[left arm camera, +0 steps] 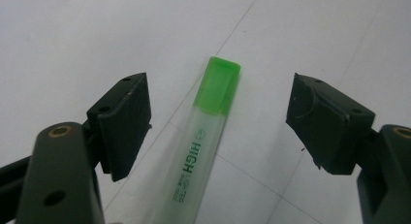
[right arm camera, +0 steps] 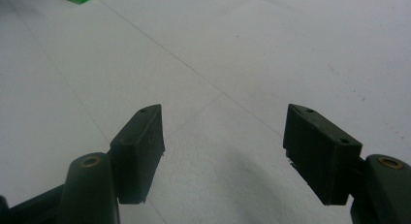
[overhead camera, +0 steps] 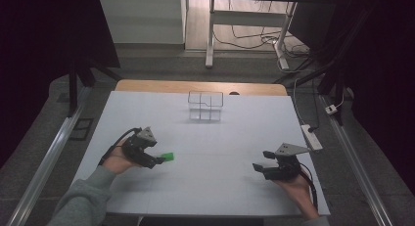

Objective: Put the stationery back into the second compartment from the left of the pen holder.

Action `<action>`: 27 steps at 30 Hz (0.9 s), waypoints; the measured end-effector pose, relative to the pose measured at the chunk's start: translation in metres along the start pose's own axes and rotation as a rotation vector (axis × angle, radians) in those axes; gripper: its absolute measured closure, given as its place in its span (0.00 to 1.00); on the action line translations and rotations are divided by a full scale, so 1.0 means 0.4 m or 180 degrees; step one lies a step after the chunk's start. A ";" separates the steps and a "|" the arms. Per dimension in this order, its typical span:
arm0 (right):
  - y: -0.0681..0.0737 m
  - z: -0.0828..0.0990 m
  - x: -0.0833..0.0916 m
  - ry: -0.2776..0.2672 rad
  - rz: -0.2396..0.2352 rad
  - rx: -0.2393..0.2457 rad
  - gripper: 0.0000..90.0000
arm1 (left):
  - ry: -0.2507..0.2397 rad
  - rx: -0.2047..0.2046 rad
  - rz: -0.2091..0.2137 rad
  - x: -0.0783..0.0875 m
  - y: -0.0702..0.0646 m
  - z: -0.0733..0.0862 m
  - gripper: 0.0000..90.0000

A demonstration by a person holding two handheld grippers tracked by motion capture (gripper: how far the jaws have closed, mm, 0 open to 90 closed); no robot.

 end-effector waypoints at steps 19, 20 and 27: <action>0.000 0.003 -0.008 0.0022 -0.0057 -0.0025 0.33 | 0.0415 -0.0166 0.0067 -0.072 0.024 -0.051 0.29; 0.000 0.003 -0.008 0.0023 -0.0057 -0.0026 0.33 | 0.0427 -0.0170 0.0070 -0.075 0.024 -0.051 0.29; -0.001 0.005 -0.012 0.0074 -0.0035 -0.0005 0.33 | 0.0529 -0.0247 0.0050 -0.093 0.027 -0.052 0.31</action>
Point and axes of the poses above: each handheld gripper's, and its own axes: x roughly backward along the jaws, z roughly out of its underside, y roughly to its left, the point moved 3 cm from there along -x, roughly forward along the jaws, and after that the axes turned 10 degrees about y, right-handed, at the moved point
